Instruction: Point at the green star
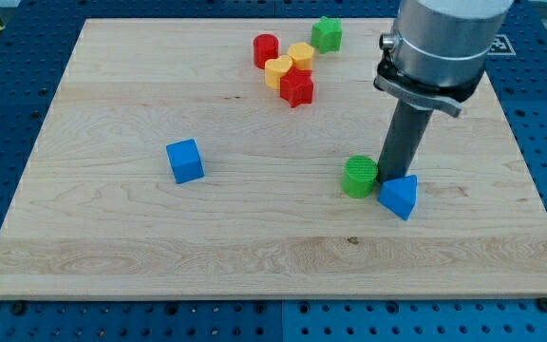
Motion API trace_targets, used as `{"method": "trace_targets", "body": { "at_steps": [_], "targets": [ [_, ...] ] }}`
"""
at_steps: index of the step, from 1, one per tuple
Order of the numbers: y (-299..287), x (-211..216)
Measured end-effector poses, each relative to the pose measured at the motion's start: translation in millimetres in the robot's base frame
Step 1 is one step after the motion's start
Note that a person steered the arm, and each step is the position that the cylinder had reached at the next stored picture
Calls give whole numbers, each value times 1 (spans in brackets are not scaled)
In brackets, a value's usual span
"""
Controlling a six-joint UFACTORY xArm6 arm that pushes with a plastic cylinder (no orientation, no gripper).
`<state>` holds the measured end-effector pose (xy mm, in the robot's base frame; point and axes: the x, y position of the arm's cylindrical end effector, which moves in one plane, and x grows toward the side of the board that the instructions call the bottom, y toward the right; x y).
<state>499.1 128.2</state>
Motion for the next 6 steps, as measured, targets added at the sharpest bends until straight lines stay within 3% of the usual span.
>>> {"method": "trace_targets", "body": {
  "at_steps": [2, 3, 6],
  "targets": [
    [0, -1],
    [0, -46],
    [0, -234]
  ]
}}
